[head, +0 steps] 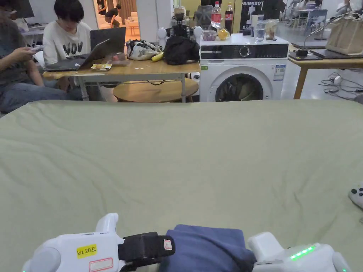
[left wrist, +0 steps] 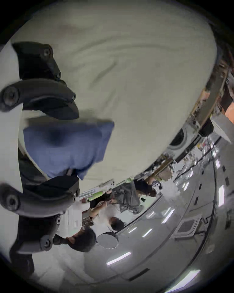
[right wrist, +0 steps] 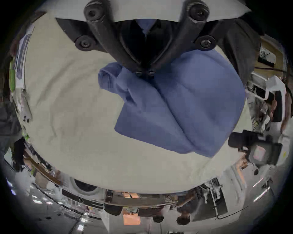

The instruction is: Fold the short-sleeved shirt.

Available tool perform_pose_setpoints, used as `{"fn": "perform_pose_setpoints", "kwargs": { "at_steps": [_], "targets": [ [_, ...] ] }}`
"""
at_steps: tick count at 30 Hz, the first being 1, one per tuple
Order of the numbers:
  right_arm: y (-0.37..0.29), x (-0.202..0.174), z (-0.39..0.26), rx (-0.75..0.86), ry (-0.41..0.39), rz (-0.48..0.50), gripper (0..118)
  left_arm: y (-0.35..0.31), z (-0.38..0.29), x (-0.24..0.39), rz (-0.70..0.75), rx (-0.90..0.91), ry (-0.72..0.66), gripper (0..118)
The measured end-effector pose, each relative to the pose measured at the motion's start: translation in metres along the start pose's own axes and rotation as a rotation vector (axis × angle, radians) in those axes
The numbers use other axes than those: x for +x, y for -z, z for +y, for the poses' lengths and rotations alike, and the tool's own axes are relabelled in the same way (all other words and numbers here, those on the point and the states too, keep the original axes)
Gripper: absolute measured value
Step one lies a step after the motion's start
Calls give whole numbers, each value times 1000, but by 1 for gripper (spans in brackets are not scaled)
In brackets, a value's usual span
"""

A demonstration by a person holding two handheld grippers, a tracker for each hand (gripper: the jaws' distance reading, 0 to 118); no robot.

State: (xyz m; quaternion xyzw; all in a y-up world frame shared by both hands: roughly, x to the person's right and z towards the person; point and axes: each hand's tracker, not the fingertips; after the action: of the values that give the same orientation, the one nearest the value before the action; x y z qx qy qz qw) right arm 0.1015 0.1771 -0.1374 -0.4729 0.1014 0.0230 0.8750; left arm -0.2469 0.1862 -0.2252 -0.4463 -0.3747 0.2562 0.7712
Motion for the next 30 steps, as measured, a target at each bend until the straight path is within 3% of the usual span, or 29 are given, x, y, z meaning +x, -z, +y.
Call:
{"fn": "perform_pose_setpoints", "kwargs": {
  "at_steps": [3,7,9,11,12,13,16,18,22,25,30],
  "targets": [
    [0,1,-1,-5,-14,-3,0,17,-4,-17,-55,-26,-74,74],
    [0,10,-3,2,31,29,0,46,-15,-25,-20,-75,-61,73],
    [0,14,-4,8,65,49,0,48,-13,-23,-98,-42,-107,72],
    [-1,16,-6,17,82,60,0,52,-10,-19,-111,-64,-85,64],
    [-3,16,-7,25,78,61,0,52,-10,-16,-58,-68,-36,38],
    [-5,16,-9,43,76,67,0,54,-9,-16,-12,-74,-29,31],
    [-23,10,-13,130,49,73,0,46,-6,-23,-75,-59,-87,24],
    [-36,9,-7,182,63,152,0,31,0,-20,-90,-24,-75,23],
    [-47,-12,28,289,80,221,0,-37,28,-33,11,50,-42,23],
    [-37,-44,62,315,38,272,0,-115,52,-76,110,159,-70,23],
    [-8,-98,96,284,10,404,0,-242,80,-142,421,218,-56,23]
  ]
}}
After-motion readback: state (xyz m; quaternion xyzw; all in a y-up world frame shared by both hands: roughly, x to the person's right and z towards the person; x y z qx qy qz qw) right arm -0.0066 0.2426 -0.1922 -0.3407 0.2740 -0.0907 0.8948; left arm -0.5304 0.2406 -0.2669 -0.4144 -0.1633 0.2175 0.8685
